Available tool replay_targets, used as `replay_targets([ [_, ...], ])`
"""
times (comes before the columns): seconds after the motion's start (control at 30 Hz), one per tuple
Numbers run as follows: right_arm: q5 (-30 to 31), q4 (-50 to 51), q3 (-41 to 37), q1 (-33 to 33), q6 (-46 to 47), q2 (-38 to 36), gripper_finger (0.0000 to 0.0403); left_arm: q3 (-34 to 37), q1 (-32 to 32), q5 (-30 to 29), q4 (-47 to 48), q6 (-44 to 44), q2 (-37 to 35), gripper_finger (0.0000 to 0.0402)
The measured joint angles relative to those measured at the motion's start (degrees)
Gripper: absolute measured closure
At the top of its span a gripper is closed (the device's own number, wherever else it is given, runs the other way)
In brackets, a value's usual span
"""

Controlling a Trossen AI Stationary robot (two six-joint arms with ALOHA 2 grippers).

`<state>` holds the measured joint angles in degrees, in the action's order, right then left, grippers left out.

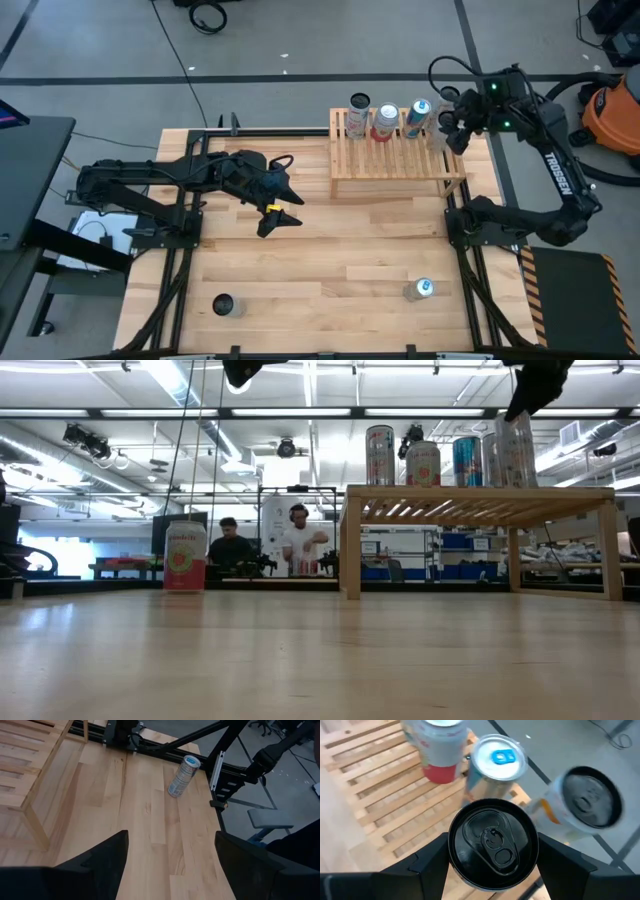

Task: Place canned beverage on shelf
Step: Put the top white-yellow soda can on the shelf aligned with the other white-yellow soda can

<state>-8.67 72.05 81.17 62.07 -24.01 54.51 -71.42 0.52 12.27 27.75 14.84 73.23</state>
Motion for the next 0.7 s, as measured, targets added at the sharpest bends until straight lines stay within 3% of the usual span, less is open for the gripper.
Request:
replay_targets([
  [0.3,-1.8,0.5,0.0,2.1,-0.4,0.3,0.0133,0.0,0.0,0.0,0.0,0.0,0.0,0.0102],
  [0.7,-1.5,1.6,0.1,2.1,-0.1,0.5,0.0098,0.0,0.0,0.0,0.0,0.0,0.0,0.0102],
])
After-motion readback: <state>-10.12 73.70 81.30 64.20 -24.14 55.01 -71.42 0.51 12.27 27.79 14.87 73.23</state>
